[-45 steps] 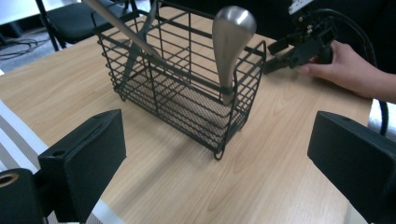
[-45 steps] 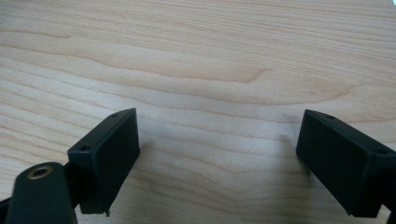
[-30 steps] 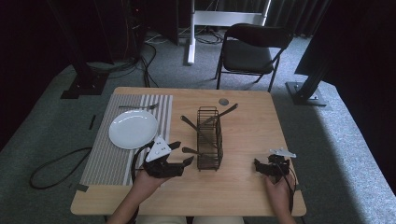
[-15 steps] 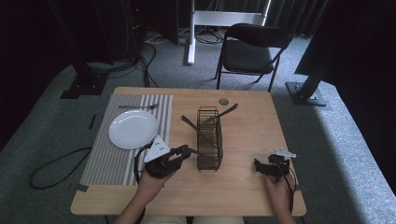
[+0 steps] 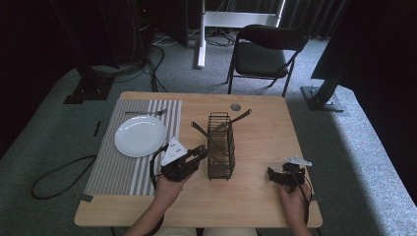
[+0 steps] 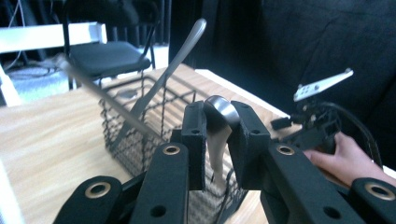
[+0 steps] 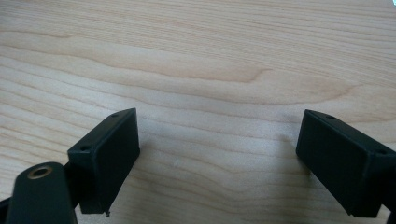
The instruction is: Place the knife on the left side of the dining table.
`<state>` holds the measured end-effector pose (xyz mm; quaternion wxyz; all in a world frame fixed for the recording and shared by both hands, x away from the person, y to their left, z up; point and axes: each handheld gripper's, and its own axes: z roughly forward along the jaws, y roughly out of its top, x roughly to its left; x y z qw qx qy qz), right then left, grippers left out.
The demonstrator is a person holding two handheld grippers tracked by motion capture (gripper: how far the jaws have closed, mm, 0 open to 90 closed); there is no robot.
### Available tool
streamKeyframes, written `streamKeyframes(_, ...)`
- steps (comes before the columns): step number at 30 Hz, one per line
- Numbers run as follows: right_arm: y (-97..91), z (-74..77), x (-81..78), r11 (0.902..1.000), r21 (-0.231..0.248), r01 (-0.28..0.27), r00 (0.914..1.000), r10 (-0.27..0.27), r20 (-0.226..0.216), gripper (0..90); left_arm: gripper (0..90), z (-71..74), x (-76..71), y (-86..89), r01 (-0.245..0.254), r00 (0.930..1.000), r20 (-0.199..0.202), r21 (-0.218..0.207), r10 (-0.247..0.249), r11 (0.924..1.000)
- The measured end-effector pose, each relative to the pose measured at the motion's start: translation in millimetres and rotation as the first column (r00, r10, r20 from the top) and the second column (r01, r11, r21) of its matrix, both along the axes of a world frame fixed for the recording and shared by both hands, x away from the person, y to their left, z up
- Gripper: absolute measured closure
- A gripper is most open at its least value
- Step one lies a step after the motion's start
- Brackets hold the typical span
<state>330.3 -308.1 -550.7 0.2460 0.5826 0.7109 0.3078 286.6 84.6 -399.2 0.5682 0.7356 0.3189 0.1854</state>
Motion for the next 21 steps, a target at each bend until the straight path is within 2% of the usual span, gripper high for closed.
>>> streamKeyframes(4,0.0,0.1,-0.1,1.0,0.0,0.001,1.0,-0.001,-0.002,12.4,78.9,3.7,8.7,-12.1,-0.01,0.9999,0.012,-0.024,0.011,0.9997)
streamKeyframes(6,0.0,0.0,0.0,1.0,0.001,0.0,1.0,0.0,0.0,12.4,80.0,5.2,15.6,-19.9,-0.013,0.9998,0.011,-0.052,0.014,0.9986)
streamKeyframes(13,-0.3,0.0,0.0,1.0,-0.002,-0.002,1.0,0.002,0.001,12.4,82.5,9.6,30.6,-46.2,-0.019,0.9987,0.046,-0.066,0.022,0.9977)
streamKeyframes(17,-0.3,0.0,0.1,1.0,-0.002,-0.002,1.0,0.002,0.001,12.4,83.3,11.0,36.5,-56.9,0.028,0.9972,0.07,-0.054,-0.024,0.9982)
streamKeyframes(21,-0.3,0.0,0.0,1.0,-0.002,-0.002,1.0,0.002,0.001,12.5,83.6,11.3,42.6,-63.4,0.084,0.9913,0.104,-0.032,-0.081,0.9959)
